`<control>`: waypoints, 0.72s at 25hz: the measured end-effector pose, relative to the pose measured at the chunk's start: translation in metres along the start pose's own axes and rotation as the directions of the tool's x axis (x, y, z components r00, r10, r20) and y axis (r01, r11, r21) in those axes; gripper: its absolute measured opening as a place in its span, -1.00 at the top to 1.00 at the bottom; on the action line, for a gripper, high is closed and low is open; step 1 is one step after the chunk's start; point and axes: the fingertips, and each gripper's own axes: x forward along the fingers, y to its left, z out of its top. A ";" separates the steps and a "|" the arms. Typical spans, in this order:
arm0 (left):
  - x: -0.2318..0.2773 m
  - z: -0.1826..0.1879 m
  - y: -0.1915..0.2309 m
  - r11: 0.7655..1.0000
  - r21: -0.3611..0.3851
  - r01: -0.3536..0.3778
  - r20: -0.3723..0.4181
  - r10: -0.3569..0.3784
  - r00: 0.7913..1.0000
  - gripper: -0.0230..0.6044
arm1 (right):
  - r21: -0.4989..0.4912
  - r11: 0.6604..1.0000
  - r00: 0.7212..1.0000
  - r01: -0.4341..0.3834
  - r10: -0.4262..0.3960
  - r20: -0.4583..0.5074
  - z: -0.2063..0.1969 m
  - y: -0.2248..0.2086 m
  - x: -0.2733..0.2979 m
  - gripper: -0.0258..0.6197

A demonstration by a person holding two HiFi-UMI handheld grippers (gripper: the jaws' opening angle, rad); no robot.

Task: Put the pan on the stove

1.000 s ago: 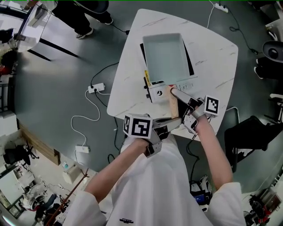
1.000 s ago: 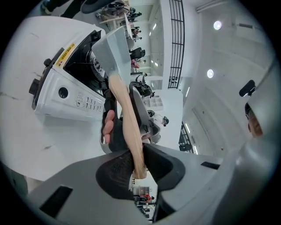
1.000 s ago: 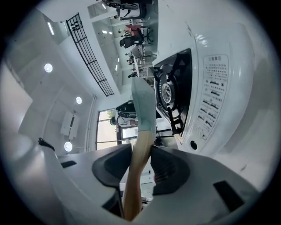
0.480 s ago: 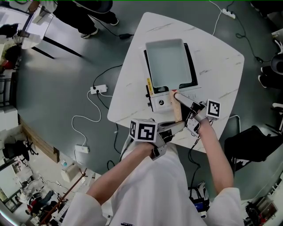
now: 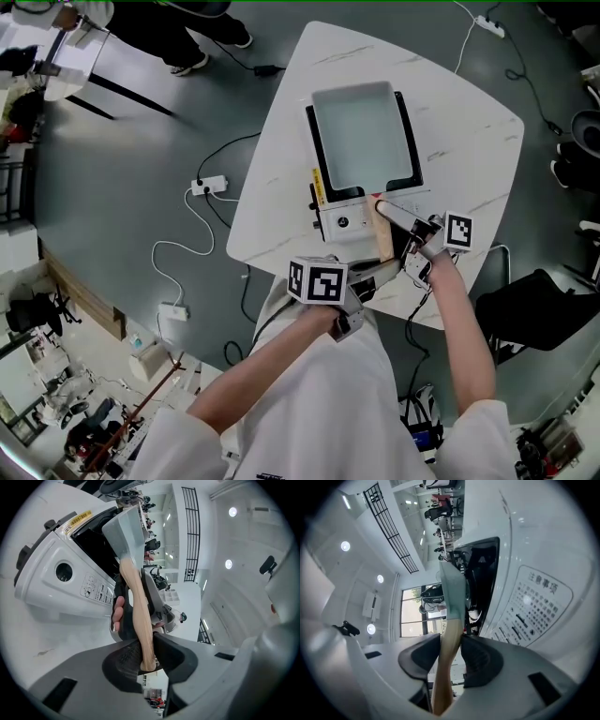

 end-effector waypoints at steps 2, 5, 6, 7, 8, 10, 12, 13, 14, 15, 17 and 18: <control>0.001 -0.002 0.003 1.000 -0.008 -0.012 -0.005 0.012 1.000 0.71 | -0.029 0.999 1.000 0.019 -0.019 -0.009 -0.001 -0.001 0.000 0.47; 0.001 -0.002 0.005 1.000 -0.009 -0.020 -0.010 0.020 1.000 0.71 | -0.061 0.998 0.999 0.032 -0.033 -0.013 0.000 -0.001 0.001 0.46; 0.001 -0.001 0.005 1.000 -0.009 -0.024 -0.011 0.024 1.000 0.71 | -0.067 0.997 0.999 0.032 -0.033 -0.013 0.000 -0.001 0.001 0.42; 0.001 -0.001 0.006 1.000 -0.011 -0.029 -0.011 0.029 1.000 0.70 | -0.070 0.997 0.999 0.031 -0.032 -0.012 0.000 0.000 0.001 0.41; 0.001 -0.001 0.006 0.999 -0.011 -0.034 -0.010 0.034 0.999 0.70 | -0.072 0.997 1.000 0.029 -0.030 -0.009 0.000 0.000 0.001 0.40; 0.000 0.000 0.007 0.999 -0.004 -0.051 -0.005 0.051 0.999 0.68 | -0.074 0.997 1.000 0.025 -0.025 0.002 0.001 0.001 -0.001 0.37; -0.002 0.002 0.010 0.998 0.002 -0.069 -0.004 0.069 0.998 0.55 | -0.075 0.997 1.000 0.020 -0.019 0.017 0.002 0.002 -0.002 0.31; -0.003 0.002 0.010 0.997 0.003 -0.071 -0.008 0.071 0.997 0.48 | -0.079 0.997 1.000 0.022 -0.020 0.023 0.003 0.002 -0.003 0.29; -0.004 0.002 0.009 0.998 0.003 -0.067 -0.014 0.067 0.998 0.40 | -0.086 0.996 0.999 0.030 -0.028 0.028 0.004 0.003 -0.004 0.29; -0.005 0.002 0.007 0.998 0.004 -0.057 -0.020 0.057 0.998 0.30 | -0.095 0.994 0.998 0.047 -0.044 0.038 0.005 0.002 -0.005 0.27; -0.008 0.003 0.000 0.999 0.021 -0.039 -0.026 0.039 0.999 0.20 | -0.112 0.987 0.990 0.116 -0.106 0.089 0.011 -0.001 -0.010 0.13; -0.011 0.004 -0.003 0.999 0.039 -0.036 -0.026 0.037 0.999 0.19 | -0.125 0.980 0.982 0.157 -0.142 0.123 0.014 -0.001 -0.013 0.05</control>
